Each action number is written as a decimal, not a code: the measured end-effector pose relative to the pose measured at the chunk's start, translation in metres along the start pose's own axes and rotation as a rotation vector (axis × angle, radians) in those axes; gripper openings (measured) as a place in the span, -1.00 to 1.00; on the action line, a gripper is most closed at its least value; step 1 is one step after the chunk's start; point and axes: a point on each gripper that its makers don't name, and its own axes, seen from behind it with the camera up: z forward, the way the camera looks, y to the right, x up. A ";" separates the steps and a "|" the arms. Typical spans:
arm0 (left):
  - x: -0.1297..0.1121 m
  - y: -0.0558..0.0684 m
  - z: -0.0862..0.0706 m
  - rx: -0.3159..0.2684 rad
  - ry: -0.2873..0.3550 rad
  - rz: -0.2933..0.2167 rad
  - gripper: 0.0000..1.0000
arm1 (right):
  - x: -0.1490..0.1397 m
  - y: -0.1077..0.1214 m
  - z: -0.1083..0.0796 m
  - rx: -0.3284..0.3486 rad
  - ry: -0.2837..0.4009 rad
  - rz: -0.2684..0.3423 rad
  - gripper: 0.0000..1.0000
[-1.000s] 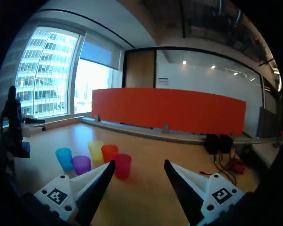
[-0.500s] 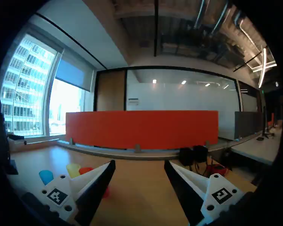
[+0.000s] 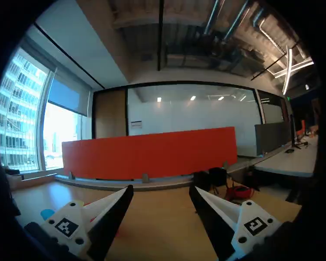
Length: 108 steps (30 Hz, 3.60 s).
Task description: Pour water
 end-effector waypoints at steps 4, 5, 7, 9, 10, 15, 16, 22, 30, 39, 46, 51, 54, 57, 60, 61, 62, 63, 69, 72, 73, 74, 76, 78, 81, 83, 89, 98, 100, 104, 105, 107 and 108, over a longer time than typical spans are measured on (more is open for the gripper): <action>-0.003 -0.002 0.003 0.015 0.005 0.000 0.93 | -0.004 -0.001 0.000 0.003 -0.013 0.018 0.98; -0.004 -0.003 0.003 0.019 0.006 0.001 0.93 | -0.005 -0.001 0.001 0.002 -0.015 0.019 0.98; -0.006 -0.003 0.005 0.026 0.008 0.008 0.93 | -0.006 -0.001 0.001 0.001 -0.018 0.015 0.98; -0.008 -0.003 0.007 0.032 0.010 0.015 0.93 | -0.007 -0.001 0.001 0.000 -0.022 0.003 0.98; -0.009 -0.003 0.008 0.035 0.011 0.016 0.93 | -0.007 -0.002 0.001 -0.002 -0.023 -0.004 0.98; -0.015 0.000 0.013 0.037 0.019 0.008 0.93 | -0.006 -0.007 0.001 -0.007 -0.026 -0.033 0.98; -0.016 0.001 0.014 0.037 0.020 0.005 0.93 | -0.006 -0.008 0.001 -0.006 -0.027 -0.034 0.98; -0.023 0.000 0.016 0.041 0.030 -0.012 0.93 | -0.005 -0.014 0.000 -0.003 -0.035 -0.038 0.98; -0.037 0.006 0.018 0.027 0.030 -0.030 0.93 | -0.003 -0.014 0.000 -0.010 -0.037 -0.055 0.98; -0.049 0.006 0.019 0.019 0.027 -0.055 0.93 | 0.001 -0.023 0.000 -0.001 -0.034 -0.071 0.98; -0.056 0.005 0.021 0.013 0.025 -0.070 0.92 | 0.005 -0.028 0.001 0.009 -0.031 -0.074 0.98; -0.058 0.006 0.022 0.009 0.024 -0.080 0.93 | 0.009 -0.030 0.002 0.012 -0.024 -0.077 0.99; -0.060 0.007 0.023 0.007 0.022 -0.085 0.92 | 0.011 -0.031 0.001 0.013 -0.020 -0.080 0.98; -0.061 0.007 0.024 0.004 0.019 -0.089 0.93 | 0.013 -0.031 0.000 0.013 -0.016 -0.085 0.98; -0.064 0.008 0.025 0.001 0.011 -0.087 0.93 | 0.013 -0.032 0.000 0.011 -0.014 -0.089 0.99; -0.065 0.009 0.026 0.000 0.005 -0.087 0.93 | 0.013 -0.032 0.000 0.011 -0.015 -0.090 0.99; -0.066 0.009 0.026 -0.001 0.000 -0.086 0.93 | 0.012 -0.032 0.000 0.011 -0.015 -0.090 0.99; -0.067 0.009 0.027 -0.002 -0.005 -0.086 0.93 | 0.012 -0.032 0.000 0.011 -0.016 -0.091 0.98; -0.069 0.011 0.028 -0.007 -0.014 -0.085 0.93 | 0.011 -0.030 -0.002 0.006 -0.016 -0.094 0.99; -0.069 0.012 0.029 -0.011 -0.015 -0.085 0.93 | 0.013 -0.028 -0.003 0.004 -0.016 -0.092 0.98; -0.069 0.012 0.029 -0.012 -0.015 -0.085 0.93 | 0.013 -0.028 -0.004 0.004 -0.015 -0.091 0.98; -0.069 0.011 0.029 -0.012 -0.015 -0.085 0.93 | 0.014 -0.028 -0.004 0.004 -0.015 -0.090 0.98; -0.070 0.012 0.029 -0.012 -0.016 -0.085 0.92 | 0.015 -0.028 -0.005 0.005 -0.014 -0.088 0.98; -0.070 0.012 0.029 -0.012 -0.016 -0.084 0.92 | 0.014 -0.027 -0.005 0.006 -0.012 -0.086 0.98; -0.070 0.011 0.029 -0.013 -0.016 -0.085 0.92 | 0.013 -0.025 -0.006 0.005 -0.014 -0.090 0.98; -0.070 0.011 0.029 -0.013 -0.017 -0.085 0.93 | 0.012 -0.024 -0.006 0.004 -0.015 -0.094 0.98; -0.069 0.011 0.028 -0.012 -0.017 -0.084 0.93 | 0.008 -0.021 -0.008 0.003 -0.016 -0.098 0.98; -0.068 0.010 0.029 -0.012 -0.017 -0.083 0.92 | 0.001 -0.020 -0.005 0.008 -0.014 -0.110 0.98; -0.068 0.010 0.029 -0.012 -0.017 -0.083 0.93 | -0.001 -0.021 -0.003 0.012 -0.011 -0.117 0.98; -0.068 0.010 0.029 -0.012 -0.017 -0.083 0.92 | -0.010 -0.024 0.002 0.024 -0.011 -0.122 0.98; -0.068 0.010 0.029 -0.012 -0.017 -0.083 0.93 | -0.013 -0.025 0.003 0.027 -0.013 -0.120 0.98; -0.068 0.011 0.029 -0.012 -0.017 -0.083 0.92 | -0.019 -0.026 0.005 0.029 -0.016 -0.111 0.98; -0.068 0.011 0.028 -0.012 -0.017 -0.083 0.92 | -0.022 -0.026 0.007 0.030 -0.018 -0.106 0.98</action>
